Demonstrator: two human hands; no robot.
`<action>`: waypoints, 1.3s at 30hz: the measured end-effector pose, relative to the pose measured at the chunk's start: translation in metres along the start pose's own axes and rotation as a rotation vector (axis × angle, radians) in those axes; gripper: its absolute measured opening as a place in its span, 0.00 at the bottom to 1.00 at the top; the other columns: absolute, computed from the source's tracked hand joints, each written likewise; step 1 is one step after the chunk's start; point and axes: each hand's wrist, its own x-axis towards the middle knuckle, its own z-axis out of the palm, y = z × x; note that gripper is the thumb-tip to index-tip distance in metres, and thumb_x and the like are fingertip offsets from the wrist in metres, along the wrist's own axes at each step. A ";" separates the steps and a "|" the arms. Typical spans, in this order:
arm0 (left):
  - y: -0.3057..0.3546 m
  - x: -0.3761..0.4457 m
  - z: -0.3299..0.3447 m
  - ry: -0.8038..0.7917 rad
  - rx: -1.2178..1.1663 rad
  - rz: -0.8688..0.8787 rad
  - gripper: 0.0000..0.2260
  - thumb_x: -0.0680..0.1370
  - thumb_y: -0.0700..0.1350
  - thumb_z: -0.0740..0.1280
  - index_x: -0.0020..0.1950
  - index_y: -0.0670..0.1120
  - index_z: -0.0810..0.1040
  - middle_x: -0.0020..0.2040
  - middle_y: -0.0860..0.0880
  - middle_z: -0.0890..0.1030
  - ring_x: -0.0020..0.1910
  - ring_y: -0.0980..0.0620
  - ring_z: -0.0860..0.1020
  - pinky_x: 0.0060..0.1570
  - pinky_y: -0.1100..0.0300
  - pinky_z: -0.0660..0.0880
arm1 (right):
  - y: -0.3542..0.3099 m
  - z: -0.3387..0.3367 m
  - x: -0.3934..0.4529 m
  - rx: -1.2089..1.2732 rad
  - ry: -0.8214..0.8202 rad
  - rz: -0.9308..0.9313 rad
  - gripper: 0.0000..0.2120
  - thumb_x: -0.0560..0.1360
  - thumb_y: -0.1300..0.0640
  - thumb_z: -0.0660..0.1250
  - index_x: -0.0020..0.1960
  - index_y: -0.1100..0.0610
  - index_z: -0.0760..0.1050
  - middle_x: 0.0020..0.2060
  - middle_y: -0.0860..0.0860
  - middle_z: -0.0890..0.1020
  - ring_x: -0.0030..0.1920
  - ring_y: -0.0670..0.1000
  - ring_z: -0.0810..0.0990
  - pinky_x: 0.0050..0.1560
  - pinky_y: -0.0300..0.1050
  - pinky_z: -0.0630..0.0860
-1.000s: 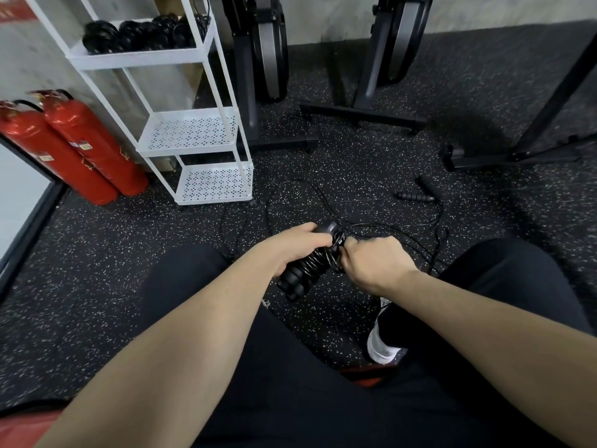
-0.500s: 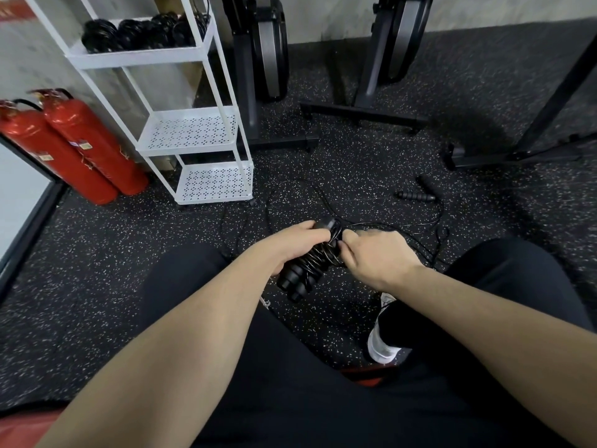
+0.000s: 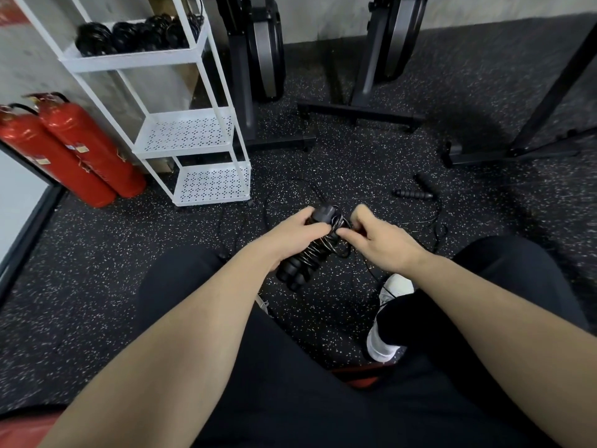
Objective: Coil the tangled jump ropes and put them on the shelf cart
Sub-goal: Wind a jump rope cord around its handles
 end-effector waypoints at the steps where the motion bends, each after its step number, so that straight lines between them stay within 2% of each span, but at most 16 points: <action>1: -0.001 0.000 0.001 0.013 0.021 0.011 0.07 0.79 0.53 0.66 0.58 0.58 0.77 0.52 0.46 0.85 0.49 0.46 0.84 0.52 0.49 0.79 | 0.000 0.001 0.001 0.097 0.021 0.006 0.15 0.82 0.39 0.60 0.51 0.49 0.62 0.36 0.48 0.76 0.32 0.51 0.74 0.37 0.51 0.73; 3: -0.003 0.000 0.003 0.031 0.030 0.023 0.05 0.79 0.53 0.66 0.54 0.59 0.77 0.51 0.47 0.85 0.50 0.46 0.84 0.56 0.46 0.79 | -0.001 0.003 0.002 0.297 0.042 0.000 0.13 0.81 0.46 0.65 0.57 0.49 0.63 0.41 0.51 0.78 0.27 0.49 0.74 0.32 0.53 0.76; 5: -0.003 0.001 0.007 0.045 0.006 0.030 0.04 0.78 0.53 0.67 0.52 0.59 0.77 0.51 0.47 0.85 0.51 0.45 0.84 0.56 0.43 0.80 | -0.003 0.006 0.002 0.370 0.099 0.018 0.13 0.81 0.50 0.68 0.59 0.49 0.66 0.46 0.49 0.80 0.28 0.50 0.77 0.32 0.53 0.79; 8: 0.001 0.003 0.011 0.090 -0.109 0.031 0.05 0.80 0.51 0.66 0.55 0.58 0.77 0.52 0.46 0.85 0.48 0.44 0.85 0.51 0.45 0.82 | -0.008 0.010 0.005 0.475 0.291 0.067 0.09 0.78 0.51 0.73 0.54 0.46 0.74 0.45 0.43 0.81 0.31 0.46 0.79 0.33 0.42 0.76; 10: 0.004 0.003 0.013 0.095 -0.179 0.015 0.07 0.81 0.50 0.65 0.58 0.56 0.77 0.51 0.46 0.84 0.45 0.47 0.84 0.45 0.50 0.82 | -0.009 0.012 0.008 0.600 0.391 0.066 0.08 0.76 0.55 0.75 0.50 0.45 0.79 0.45 0.42 0.82 0.38 0.41 0.78 0.39 0.33 0.73; 12: 0.004 0.004 0.013 0.093 -0.191 0.003 0.08 0.82 0.50 0.64 0.62 0.56 0.76 0.52 0.48 0.84 0.45 0.49 0.83 0.42 0.54 0.79 | -0.007 0.013 0.009 0.624 0.429 0.038 0.09 0.74 0.57 0.77 0.48 0.44 0.81 0.48 0.42 0.80 0.46 0.40 0.78 0.47 0.32 0.72; 14: 0.004 0.004 0.012 0.096 -0.181 -0.005 0.09 0.83 0.51 0.64 0.62 0.58 0.76 0.53 0.48 0.84 0.47 0.49 0.83 0.44 0.54 0.80 | -0.006 0.013 0.008 0.608 0.420 -0.005 0.11 0.73 0.58 0.78 0.48 0.44 0.82 0.48 0.42 0.78 0.48 0.40 0.77 0.52 0.31 0.72; 17: 0.004 0.004 0.010 0.095 -0.200 -0.025 0.08 0.82 0.53 0.65 0.62 0.60 0.76 0.55 0.47 0.84 0.51 0.48 0.83 0.52 0.50 0.81 | -0.008 0.018 0.006 0.595 0.409 -0.045 0.13 0.75 0.59 0.76 0.56 0.46 0.82 0.48 0.42 0.78 0.50 0.40 0.77 0.53 0.29 0.72; 20: 0.008 0.003 0.012 0.082 -0.199 -0.041 0.13 0.83 0.54 0.63 0.67 0.57 0.73 0.56 0.48 0.83 0.50 0.49 0.83 0.46 0.54 0.80 | -0.009 0.022 0.007 0.555 0.468 -0.073 0.11 0.77 0.60 0.74 0.57 0.49 0.84 0.48 0.40 0.79 0.51 0.40 0.77 0.55 0.34 0.73; 23: 0.010 0.003 0.015 0.080 -0.190 -0.068 0.13 0.82 0.54 0.62 0.66 0.55 0.73 0.56 0.47 0.83 0.50 0.48 0.83 0.45 0.54 0.81 | -0.010 0.026 0.008 0.549 0.489 -0.092 0.09 0.78 0.62 0.72 0.57 0.55 0.85 0.48 0.40 0.79 0.50 0.35 0.77 0.53 0.32 0.73; 27: 0.012 0.002 0.017 0.094 -0.226 -0.070 0.13 0.82 0.53 0.63 0.66 0.56 0.73 0.55 0.49 0.83 0.50 0.49 0.83 0.45 0.54 0.81 | -0.016 0.020 0.006 0.708 0.461 -0.063 0.12 0.77 0.64 0.72 0.51 0.47 0.84 0.48 0.43 0.78 0.46 0.32 0.76 0.47 0.27 0.72; 29: 0.014 -0.001 0.018 0.092 -0.228 -0.061 0.15 0.82 0.55 0.63 0.69 0.56 0.72 0.56 0.51 0.83 0.51 0.52 0.83 0.47 0.55 0.79 | -0.015 0.012 0.008 0.781 0.422 -0.033 0.13 0.77 0.64 0.73 0.47 0.44 0.84 0.48 0.43 0.78 0.46 0.34 0.77 0.48 0.30 0.74; 31: 0.016 -0.001 0.019 0.094 -0.205 -0.043 0.15 0.82 0.56 0.62 0.69 0.57 0.71 0.57 0.51 0.82 0.53 0.50 0.83 0.52 0.51 0.81 | -0.012 0.005 0.010 0.836 0.372 0.024 0.12 0.75 0.62 0.75 0.46 0.43 0.85 0.49 0.43 0.81 0.52 0.42 0.80 0.54 0.37 0.76; 33: 0.016 0.000 0.022 0.111 -0.164 -0.025 0.15 0.82 0.56 0.62 0.69 0.57 0.71 0.57 0.50 0.82 0.54 0.48 0.83 0.56 0.47 0.82 | -0.009 0.001 0.011 0.866 0.369 0.082 0.11 0.74 0.62 0.77 0.47 0.45 0.86 0.49 0.44 0.86 0.53 0.48 0.83 0.56 0.43 0.78; 35: 0.017 0.001 0.025 0.121 -0.114 -0.018 0.14 0.82 0.56 0.61 0.67 0.57 0.71 0.57 0.49 0.82 0.53 0.47 0.83 0.57 0.45 0.81 | -0.009 -0.001 0.010 0.854 0.395 0.118 0.11 0.73 0.61 0.77 0.48 0.46 0.85 0.45 0.45 0.87 0.49 0.46 0.84 0.54 0.43 0.79; 39: 0.016 0.002 0.027 0.085 -0.040 -0.062 0.23 0.81 0.60 0.60 0.73 0.55 0.67 0.60 0.48 0.80 0.54 0.47 0.81 0.51 0.50 0.82 | -0.006 -0.003 0.009 0.700 0.443 0.077 0.13 0.73 0.61 0.77 0.49 0.45 0.79 0.40 0.44 0.85 0.40 0.39 0.80 0.45 0.33 0.74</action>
